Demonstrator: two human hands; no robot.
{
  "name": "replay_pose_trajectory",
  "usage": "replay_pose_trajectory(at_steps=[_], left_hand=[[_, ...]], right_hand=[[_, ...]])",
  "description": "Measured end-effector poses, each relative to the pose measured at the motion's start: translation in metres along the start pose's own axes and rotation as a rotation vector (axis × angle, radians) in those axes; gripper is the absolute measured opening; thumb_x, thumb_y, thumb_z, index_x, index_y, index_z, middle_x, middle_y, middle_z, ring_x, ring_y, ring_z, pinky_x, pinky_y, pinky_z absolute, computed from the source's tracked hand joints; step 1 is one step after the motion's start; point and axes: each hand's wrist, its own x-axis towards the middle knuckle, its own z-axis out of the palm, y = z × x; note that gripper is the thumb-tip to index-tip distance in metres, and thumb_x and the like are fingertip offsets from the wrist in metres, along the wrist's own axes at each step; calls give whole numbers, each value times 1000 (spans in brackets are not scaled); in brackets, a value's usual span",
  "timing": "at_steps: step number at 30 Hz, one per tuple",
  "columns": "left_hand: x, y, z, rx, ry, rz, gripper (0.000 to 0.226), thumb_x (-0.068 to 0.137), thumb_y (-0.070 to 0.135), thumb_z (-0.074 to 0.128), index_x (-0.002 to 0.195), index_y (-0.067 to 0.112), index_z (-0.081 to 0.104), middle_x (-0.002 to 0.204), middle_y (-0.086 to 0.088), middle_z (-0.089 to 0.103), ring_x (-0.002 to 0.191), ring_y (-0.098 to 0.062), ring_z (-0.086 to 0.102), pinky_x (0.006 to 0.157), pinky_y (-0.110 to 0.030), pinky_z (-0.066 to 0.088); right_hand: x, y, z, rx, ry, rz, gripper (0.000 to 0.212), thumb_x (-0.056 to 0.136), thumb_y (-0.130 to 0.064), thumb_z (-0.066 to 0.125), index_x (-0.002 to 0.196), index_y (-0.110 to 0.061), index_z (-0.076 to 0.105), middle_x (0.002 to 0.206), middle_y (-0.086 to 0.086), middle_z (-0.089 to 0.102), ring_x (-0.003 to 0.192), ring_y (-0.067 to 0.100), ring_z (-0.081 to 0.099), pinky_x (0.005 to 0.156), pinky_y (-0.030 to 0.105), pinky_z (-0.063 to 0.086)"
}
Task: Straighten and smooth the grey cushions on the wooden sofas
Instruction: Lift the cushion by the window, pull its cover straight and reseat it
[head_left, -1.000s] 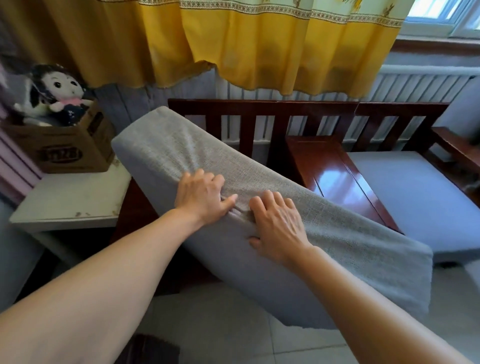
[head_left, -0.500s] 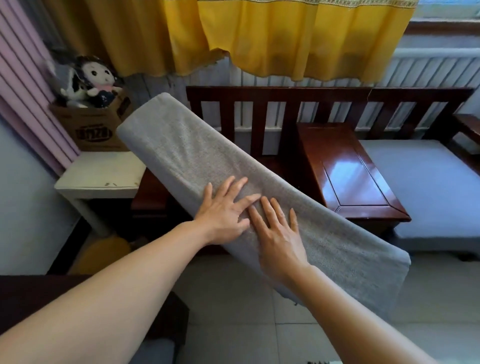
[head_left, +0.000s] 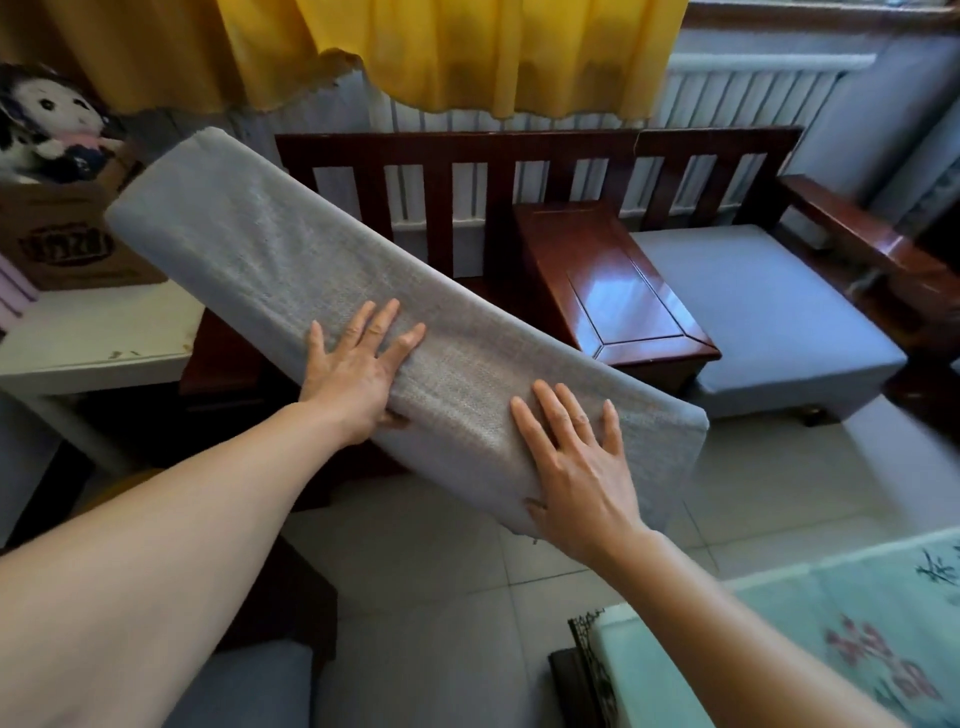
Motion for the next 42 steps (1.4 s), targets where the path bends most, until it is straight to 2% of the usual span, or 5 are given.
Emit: replay_pose_trajectory(at_steps=[8,19,25,30,42], left_hand=[[-30,62,-6,-31,-10,-107,105,81,43,67,150,30,-12,156,-11,-23,144,-31,-17,115,-56,3],[-75,189,29,-23,75,37,93,92,29,53,148,17,-20,155,2,-29,144,-16,-21,113,-55,-1],[-81,188,37,-40,110,19,89,94,24,51,148,18,-20,155,5,-28,144,-13,-21,114,-53,-4],[-88,189,44,-70,149,27,89,93,23,51,149,19,-18,155,6,-27,143,-13,-21,113,-53,-7],[-102,194,16,-175,51,293,105,64,55,76,146,39,14,146,1,4,132,-20,12,111,-39,23]], right_hand=[[-51,40,14,-8,-43,186,124,37,-28,93,144,-32,30,151,14,30,135,45,22,78,83,25],[-65,37,35,84,114,137,112,42,-30,92,139,-26,36,149,12,34,137,42,24,86,81,21],[-106,56,35,426,229,264,96,67,-45,78,145,-14,31,154,20,10,142,35,10,111,60,17],[-120,59,28,905,-32,455,116,82,-43,69,138,-37,-32,157,-1,7,134,30,35,105,38,33],[-141,38,42,647,-71,367,114,75,-55,69,131,-53,-31,125,14,40,97,35,59,80,37,47]])
